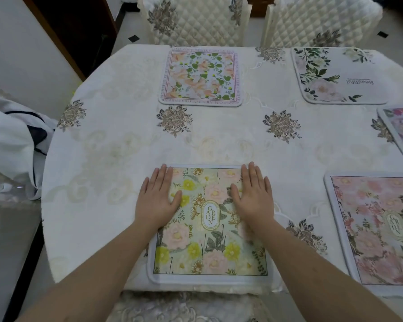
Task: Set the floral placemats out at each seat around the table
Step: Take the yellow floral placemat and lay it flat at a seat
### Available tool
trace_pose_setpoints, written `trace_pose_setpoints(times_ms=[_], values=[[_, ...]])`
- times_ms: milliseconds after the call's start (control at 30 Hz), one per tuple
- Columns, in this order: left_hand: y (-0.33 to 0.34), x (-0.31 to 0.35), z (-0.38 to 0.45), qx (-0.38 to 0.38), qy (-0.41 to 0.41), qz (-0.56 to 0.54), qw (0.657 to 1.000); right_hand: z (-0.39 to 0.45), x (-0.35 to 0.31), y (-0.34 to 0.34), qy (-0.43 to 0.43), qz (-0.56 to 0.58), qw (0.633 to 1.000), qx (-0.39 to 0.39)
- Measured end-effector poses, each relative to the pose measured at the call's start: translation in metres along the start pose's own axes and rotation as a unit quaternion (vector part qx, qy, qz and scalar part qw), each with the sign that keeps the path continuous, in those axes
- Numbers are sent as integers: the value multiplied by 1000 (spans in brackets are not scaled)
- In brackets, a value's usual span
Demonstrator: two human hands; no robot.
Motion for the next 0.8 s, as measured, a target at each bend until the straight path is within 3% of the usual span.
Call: trace_pose_setpoints(times_ms=[233, 433, 633, 800], values=[[-5, -6, -4, -11, -7, 28, 1000, -9, 16, -4, 19, 0, 1000, -1], [-14, -20, -13, -6, -78, 66, 995, -15, 11, -12, 23, -53, 998, -8], [-3, 49, -41, -10, 22, -12, 1000, -53, -65, 11, -92, -19, 996, -8], [29, 88, -61, -36, 71, 15, 997, -78, -86, 33, -130, -60, 990, -14]])
Point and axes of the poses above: each hand's wrist, its own z-axis towards the middle knuckle, its own y-axis out of the palm, x = y × z, the point moved 8 cm from there along z, towards the middle knuckle, and after that the axes turned 7 degrees about -x, right-handed, at the moved point
